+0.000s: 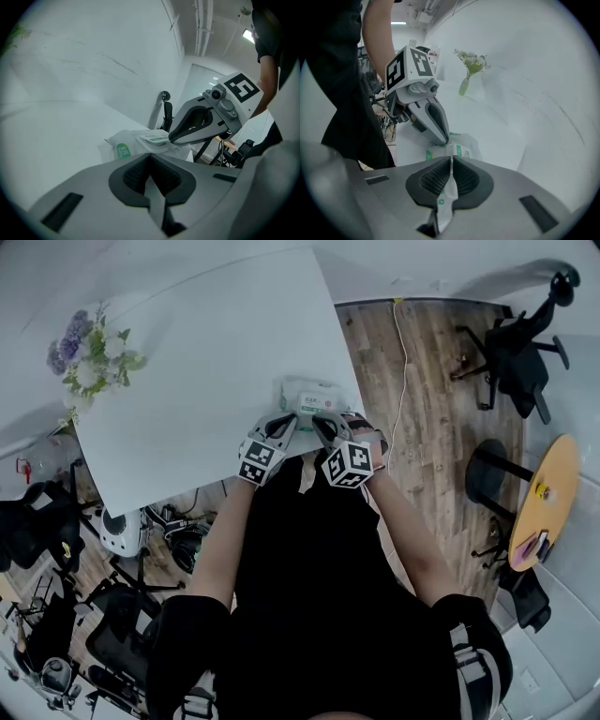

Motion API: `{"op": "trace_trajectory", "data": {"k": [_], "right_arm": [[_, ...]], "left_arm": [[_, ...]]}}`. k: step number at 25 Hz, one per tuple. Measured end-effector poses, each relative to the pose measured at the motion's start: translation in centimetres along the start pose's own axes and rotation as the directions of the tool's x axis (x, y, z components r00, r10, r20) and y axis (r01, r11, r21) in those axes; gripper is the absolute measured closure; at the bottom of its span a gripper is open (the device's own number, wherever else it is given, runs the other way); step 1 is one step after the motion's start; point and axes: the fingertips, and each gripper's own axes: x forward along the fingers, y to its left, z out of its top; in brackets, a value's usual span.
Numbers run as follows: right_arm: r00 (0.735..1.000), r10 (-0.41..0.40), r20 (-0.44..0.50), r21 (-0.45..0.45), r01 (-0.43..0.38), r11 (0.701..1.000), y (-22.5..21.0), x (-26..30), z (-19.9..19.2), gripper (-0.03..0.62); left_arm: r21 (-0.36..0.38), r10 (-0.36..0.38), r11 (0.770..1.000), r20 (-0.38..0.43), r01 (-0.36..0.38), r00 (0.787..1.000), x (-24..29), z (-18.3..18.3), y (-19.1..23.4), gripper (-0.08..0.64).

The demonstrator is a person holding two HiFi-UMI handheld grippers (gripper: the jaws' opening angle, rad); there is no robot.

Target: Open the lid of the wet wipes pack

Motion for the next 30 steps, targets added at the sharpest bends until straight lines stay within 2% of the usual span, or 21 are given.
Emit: {"op": "trace_trajectory", "data": {"k": [6, 12, 17, 20, 30], "right_arm": [[1.000, -0.008, 0.015, 0.086, 0.007, 0.996, -0.5, -0.4, 0.2, 0.561], [0.998, -0.065, 0.014, 0.109, 0.063, 0.992, -1.5, -0.9, 0.6, 0.563], [0.993, -0.117, -0.001, 0.068, 0.116, 0.991, -2.3, -1.4, 0.8, 0.563], [0.989, -0.150, 0.005, 0.078, 0.149, 0.986, -3.3, -1.7, 0.9, 0.563], [0.985, -0.167, 0.052, 0.060, 0.164, 0.985, -6.7, -1.9, 1.0, 0.560]], "left_arm": [[-0.004, -0.012, 1.000, -0.005, 0.012, 1.000, -0.1, 0.0, 0.0, 0.536], [-0.005, -0.030, 1.000, -0.010, 0.030, 1.000, -0.1, 0.0, 0.0, 0.536], [-0.011, -0.053, 0.999, -0.022, 0.053, 0.998, 0.0, 0.1, -0.2, 0.537], [0.002, -0.065, 0.998, -0.028, 0.065, 0.998, 0.2, 0.2, -0.3, 0.537], [0.022, -0.048, 0.999, -0.032, 0.049, 0.998, 0.4, 0.4, -0.5, 0.537]]}}
